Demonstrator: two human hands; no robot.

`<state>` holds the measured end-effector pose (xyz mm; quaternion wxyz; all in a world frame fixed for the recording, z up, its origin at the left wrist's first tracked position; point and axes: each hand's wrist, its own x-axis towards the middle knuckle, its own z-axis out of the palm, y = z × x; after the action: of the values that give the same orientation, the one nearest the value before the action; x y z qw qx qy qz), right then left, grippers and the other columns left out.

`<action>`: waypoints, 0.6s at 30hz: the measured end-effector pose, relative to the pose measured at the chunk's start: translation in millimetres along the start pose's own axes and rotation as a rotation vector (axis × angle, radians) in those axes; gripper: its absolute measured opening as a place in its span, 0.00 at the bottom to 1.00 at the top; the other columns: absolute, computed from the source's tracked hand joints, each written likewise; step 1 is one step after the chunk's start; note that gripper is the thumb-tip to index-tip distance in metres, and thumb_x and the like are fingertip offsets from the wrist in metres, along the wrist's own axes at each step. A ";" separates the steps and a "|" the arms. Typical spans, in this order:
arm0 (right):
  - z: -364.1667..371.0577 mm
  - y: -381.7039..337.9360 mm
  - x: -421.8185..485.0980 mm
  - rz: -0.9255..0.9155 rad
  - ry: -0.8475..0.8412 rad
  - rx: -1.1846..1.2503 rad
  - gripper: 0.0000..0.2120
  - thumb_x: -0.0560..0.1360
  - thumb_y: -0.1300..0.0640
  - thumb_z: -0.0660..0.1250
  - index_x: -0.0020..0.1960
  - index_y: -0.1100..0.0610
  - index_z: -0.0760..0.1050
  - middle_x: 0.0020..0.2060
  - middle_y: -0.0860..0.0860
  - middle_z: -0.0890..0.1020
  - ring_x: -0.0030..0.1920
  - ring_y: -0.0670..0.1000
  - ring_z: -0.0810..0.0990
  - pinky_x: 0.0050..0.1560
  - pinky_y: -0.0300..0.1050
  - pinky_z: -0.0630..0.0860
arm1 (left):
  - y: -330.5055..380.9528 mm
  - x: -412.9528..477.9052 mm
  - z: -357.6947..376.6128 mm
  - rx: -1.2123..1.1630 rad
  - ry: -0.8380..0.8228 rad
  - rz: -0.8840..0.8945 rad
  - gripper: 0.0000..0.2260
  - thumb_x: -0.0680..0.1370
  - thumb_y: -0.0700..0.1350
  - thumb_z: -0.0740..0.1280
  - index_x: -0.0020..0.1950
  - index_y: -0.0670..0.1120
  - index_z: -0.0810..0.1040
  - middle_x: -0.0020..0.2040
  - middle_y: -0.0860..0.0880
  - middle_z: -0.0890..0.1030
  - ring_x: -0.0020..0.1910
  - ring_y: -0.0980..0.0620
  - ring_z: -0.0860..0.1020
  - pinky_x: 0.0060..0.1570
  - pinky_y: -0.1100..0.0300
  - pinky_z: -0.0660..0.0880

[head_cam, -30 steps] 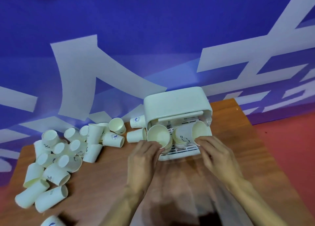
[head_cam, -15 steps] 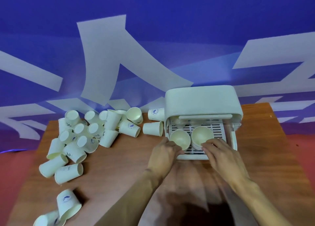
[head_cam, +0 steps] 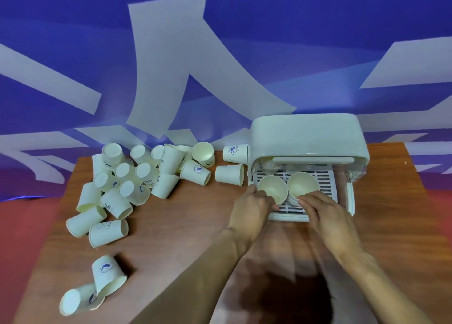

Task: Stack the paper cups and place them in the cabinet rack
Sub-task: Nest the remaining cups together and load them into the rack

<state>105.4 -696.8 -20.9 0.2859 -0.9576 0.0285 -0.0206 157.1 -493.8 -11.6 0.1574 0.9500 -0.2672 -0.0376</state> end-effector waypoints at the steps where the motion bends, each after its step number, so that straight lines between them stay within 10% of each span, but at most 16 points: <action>1: -3.8 -3.0 -1.5 0.009 -0.018 -0.021 0.08 0.79 0.51 0.66 0.54 0.48 0.82 0.50 0.40 0.81 0.47 0.48 0.82 0.40 0.43 0.76 | 0.2 -2.3 -1.3 0.025 0.009 0.013 0.05 0.72 0.52 0.75 0.42 0.51 0.83 0.38 0.53 0.81 0.42 0.50 0.76 0.30 0.60 0.73; 5: -24.2 -27.9 -8.7 -0.035 0.089 -0.138 0.07 0.80 0.47 0.66 0.54 0.47 0.80 0.51 0.42 0.82 0.39 0.50 0.84 0.34 0.47 0.77 | -7.6 -19.8 -20.4 -0.022 0.149 0.033 0.15 0.75 0.53 0.69 0.61 0.51 0.77 0.52 0.52 0.80 0.46 0.49 0.78 0.36 0.56 0.76; 9: -26.8 -84.0 -13.2 -0.233 0.246 -0.081 0.08 0.78 0.52 0.65 0.49 0.52 0.82 0.46 0.44 0.83 0.38 0.47 0.80 0.36 0.46 0.75 | -34.0 -53.1 -52.4 -0.018 0.242 0.021 0.06 0.76 0.46 0.65 0.51 0.51 0.79 0.46 0.53 0.79 0.42 0.50 0.76 0.33 0.58 0.68; 13: 21.6 -154.3 -10.9 -0.402 0.086 -0.043 0.07 0.78 0.52 0.65 0.50 0.48 0.82 0.48 0.41 0.83 0.40 0.44 0.82 0.34 0.42 0.76 | -86.6 -106.7 -74.2 0.065 0.197 -0.132 0.07 0.75 0.48 0.65 0.51 0.54 0.79 0.44 0.55 0.78 0.40 0.53 0.75 0.32 0.62 0.58; 18: 109.5 -237.8 -19.2 -0.598 -0.168 -0.023 0.06 0.78 0.54 0.67 0.52 0.47 0.81 0.50 0.39 0.81 0.44 0.43 0.82 0.33 0.42 0.77 | -171.8 -206.6 -97.2 0.087 0.199 -0.338 0.10 0.78 0.51 0.58 0.46 0.51 0.78 0.41 0.53 0.77 0.39 0.50 0.75 0.31 0.53 0.70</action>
<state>102.5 -437.1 17.6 0.2576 -0.9250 -0.2782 -0.0242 80.9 -220.6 23.1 0.1331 0.9862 -0.0886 0.0424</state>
